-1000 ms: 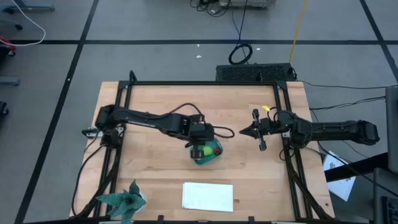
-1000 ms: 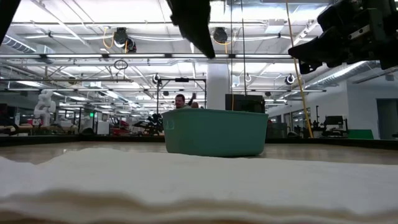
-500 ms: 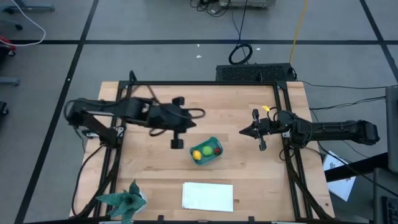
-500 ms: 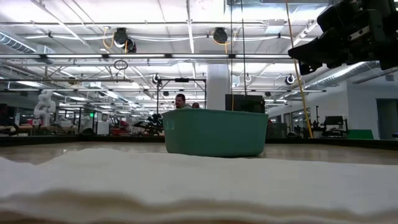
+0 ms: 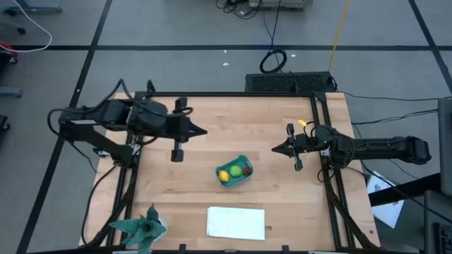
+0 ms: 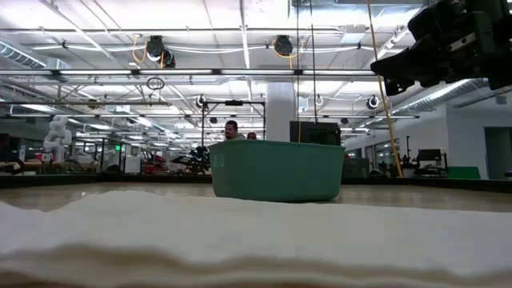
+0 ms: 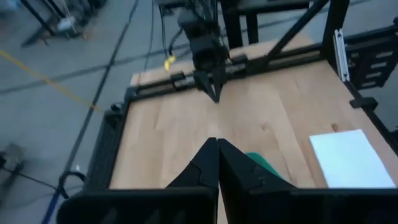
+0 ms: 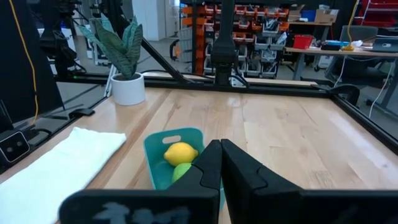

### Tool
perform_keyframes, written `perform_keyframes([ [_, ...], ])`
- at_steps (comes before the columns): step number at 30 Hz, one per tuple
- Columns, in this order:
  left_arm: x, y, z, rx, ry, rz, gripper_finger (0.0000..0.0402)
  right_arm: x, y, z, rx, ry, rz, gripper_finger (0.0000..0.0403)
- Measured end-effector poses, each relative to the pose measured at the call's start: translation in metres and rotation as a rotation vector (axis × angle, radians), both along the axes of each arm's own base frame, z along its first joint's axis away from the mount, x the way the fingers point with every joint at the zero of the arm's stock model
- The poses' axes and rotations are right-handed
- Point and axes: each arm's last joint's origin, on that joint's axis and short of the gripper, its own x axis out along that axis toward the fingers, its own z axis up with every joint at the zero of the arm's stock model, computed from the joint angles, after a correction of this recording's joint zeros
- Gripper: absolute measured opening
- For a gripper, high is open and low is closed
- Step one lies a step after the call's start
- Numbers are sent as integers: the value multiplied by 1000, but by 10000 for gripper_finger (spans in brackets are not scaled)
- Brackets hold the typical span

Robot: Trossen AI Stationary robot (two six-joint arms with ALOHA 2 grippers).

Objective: Pick and placing Produce into tupperware
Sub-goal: Adjust the green bin

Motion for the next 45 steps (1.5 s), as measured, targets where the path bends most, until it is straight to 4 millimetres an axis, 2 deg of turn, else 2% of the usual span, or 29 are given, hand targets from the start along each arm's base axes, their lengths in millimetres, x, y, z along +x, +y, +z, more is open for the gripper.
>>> perform_keyframes([
  [9, -21, 11, 15, 63, -71, -3, 2, 0, 0, 0, 1, 4, 0, 0],
  [22, -64, 58, 35, 27, -181, 241, 1, 0, 0, 0, 2, 4, 0, 0],
  [32, -87, 64, 43, -10, -241, 251, 2, 0, 0, 0, 1, 4, 0, 0],
  [39, -89, 65, 29, -36, -222, 274, 1, 0, 0, 0, -2, 0, 0, 0],
  [41, -93, 65, 25, -56, -263, 285, 1, 0, 0, 1, -3, -4, 0, 0],
  [45, -100, 64, 3, -82, -335, 287, 1, 0, 0, 2, -5, -17, 0, 0],
])
